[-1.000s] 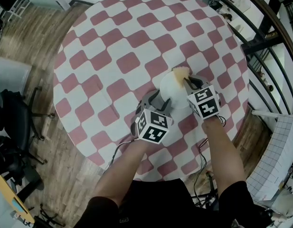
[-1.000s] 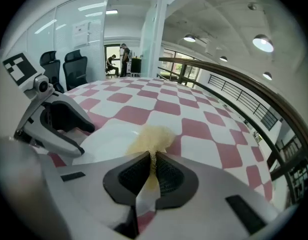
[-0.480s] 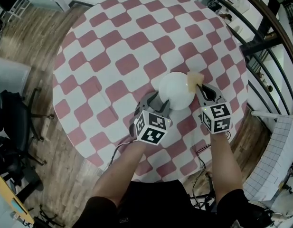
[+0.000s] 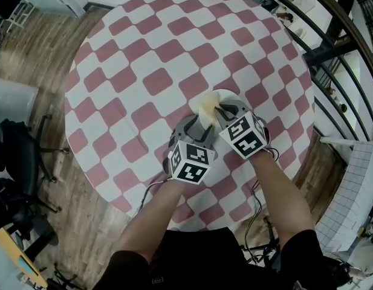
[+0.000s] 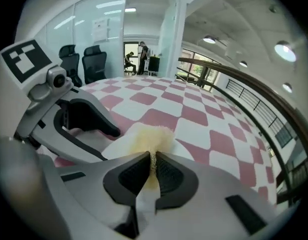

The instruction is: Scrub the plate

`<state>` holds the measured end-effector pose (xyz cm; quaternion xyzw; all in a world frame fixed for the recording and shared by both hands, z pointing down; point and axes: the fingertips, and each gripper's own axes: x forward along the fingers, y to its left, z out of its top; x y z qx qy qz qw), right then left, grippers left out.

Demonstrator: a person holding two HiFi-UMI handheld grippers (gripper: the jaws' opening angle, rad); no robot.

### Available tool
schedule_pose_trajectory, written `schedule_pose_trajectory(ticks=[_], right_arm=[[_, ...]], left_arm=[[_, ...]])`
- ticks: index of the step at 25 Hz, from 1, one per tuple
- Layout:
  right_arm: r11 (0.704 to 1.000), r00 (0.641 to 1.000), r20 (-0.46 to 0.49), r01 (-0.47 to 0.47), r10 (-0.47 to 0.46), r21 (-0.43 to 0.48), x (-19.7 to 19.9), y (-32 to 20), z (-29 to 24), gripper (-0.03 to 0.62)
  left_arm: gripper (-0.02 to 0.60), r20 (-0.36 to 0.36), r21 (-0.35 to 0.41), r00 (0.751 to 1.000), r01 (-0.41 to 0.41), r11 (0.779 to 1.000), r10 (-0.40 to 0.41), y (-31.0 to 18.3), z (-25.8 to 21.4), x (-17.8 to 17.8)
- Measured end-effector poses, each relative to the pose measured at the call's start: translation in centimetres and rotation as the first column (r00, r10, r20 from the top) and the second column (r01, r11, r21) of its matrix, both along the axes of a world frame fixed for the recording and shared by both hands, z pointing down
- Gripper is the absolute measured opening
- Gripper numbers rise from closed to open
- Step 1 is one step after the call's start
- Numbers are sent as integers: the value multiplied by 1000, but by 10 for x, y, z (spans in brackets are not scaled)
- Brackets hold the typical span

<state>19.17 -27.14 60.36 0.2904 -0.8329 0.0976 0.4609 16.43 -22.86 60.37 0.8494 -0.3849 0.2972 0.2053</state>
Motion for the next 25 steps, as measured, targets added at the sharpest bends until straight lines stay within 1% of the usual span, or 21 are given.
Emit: schedule_pose_trajectory(ticks=[2, 8, 13, 16, 19, 22, 25], right_arm=[[999, 999, -47, -10, 11, 34, 11, -10, 0, 40], [992, 991, -67, -113, 116, 51, 56, -16, -1, 40], [985, 985, -34, -171, 171, 16, 77, 5, -5, 38], [984, 985, 6, -173, 173, -30, 75, 26, -6, 38], [985, 987, 47, -146, 151, -92, 59, 49, -4, 38], [983, 989, 83, -110, 123, -146, 43, 66, -1, 38], [984, 988, 104, -95, 111, -150, 34, 74, 2, 38]], left_arm=[[199, -1, -4, 1000, 0, 1000, 0, 0, 1, 0], [199, -7, -21, 1000, 1, 1000, -1, 0, 1, 0], [199, -6, -19, 1000, 7, 1000, -7, 0, 1, -1], [199, -8, -20, 1000, 16, 1000, -16, 0, 1, -1], [199, -14, -21, 999, 32, 999, -32, -2, 0, -2], [199, -4, -17, 1000, 24, 1000, -24, -3, 1, -1], [199, 5, -12, 1000, 21, 1000, -21, -2, 1, -1]])
